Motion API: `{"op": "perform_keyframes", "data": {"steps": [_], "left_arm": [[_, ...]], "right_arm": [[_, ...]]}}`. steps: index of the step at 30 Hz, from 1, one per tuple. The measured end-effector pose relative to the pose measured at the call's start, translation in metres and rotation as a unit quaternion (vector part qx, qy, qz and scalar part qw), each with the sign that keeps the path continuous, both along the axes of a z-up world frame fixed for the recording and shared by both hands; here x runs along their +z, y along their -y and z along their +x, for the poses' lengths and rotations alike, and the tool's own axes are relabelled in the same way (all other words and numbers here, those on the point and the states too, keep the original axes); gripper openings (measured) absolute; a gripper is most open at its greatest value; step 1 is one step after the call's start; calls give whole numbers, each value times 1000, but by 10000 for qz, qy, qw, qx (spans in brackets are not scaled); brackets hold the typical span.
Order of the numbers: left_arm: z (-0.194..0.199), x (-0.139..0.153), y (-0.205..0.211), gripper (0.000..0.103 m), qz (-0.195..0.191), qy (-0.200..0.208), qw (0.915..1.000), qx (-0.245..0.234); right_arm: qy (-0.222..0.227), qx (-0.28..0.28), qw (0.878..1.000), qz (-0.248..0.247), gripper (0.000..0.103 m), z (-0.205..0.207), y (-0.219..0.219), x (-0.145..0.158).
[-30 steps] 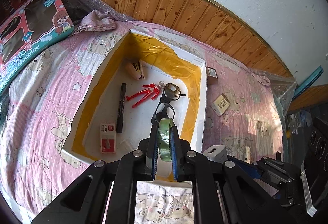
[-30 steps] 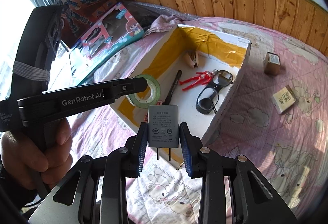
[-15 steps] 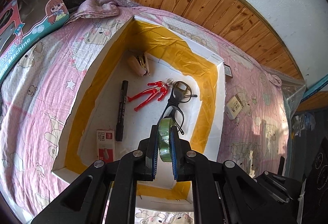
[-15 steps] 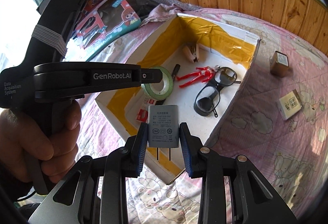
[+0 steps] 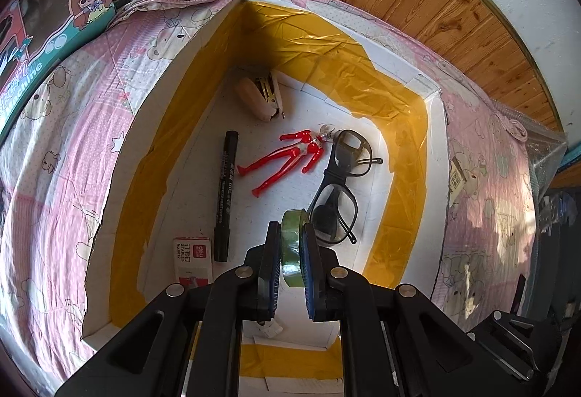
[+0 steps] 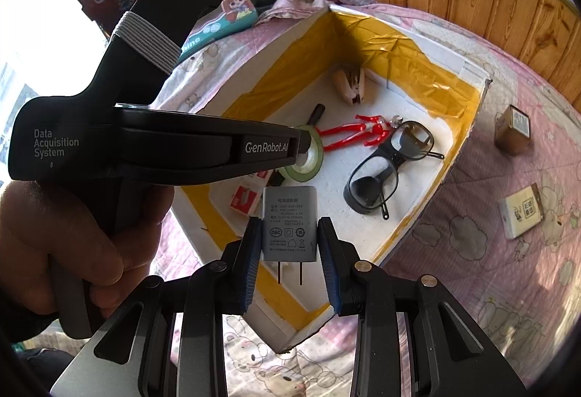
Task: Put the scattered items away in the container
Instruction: 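Carry the charger and tape roll over the white box with both tools, then lower the charger and tape roll into the box and open both tools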
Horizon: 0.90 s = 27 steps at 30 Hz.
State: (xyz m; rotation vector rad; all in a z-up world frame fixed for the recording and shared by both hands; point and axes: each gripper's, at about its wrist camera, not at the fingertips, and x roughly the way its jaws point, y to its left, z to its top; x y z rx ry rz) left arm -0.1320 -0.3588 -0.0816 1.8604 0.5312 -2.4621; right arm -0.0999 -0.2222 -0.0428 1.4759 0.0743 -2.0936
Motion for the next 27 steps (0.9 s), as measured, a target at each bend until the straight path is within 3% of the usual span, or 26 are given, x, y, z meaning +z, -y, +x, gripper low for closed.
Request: {"op": "perform_keyframes", "data": {"steps": [6, 10, 18, 27], "left_arm": [[-6, -8, -1, 14, 20, 89, 9999, -68], [-10, -16, 1, 37, 141, 226, 9996, -43], [-7, -14, 24, 38, 452, 176, 9983, 335], [3, 7, 41, 39, 472, -5, 9972, 580]], "right_arm": [[47, 27, 10000, 21, 34, -6, 1, -3], [77, -96, 9999, -43, 34, -9, -5, -2], [235, -400, 9987, -231, 34, -3, -24, 0], [364, -631, 9958, -559, 33, 5, -41, 3]]}}
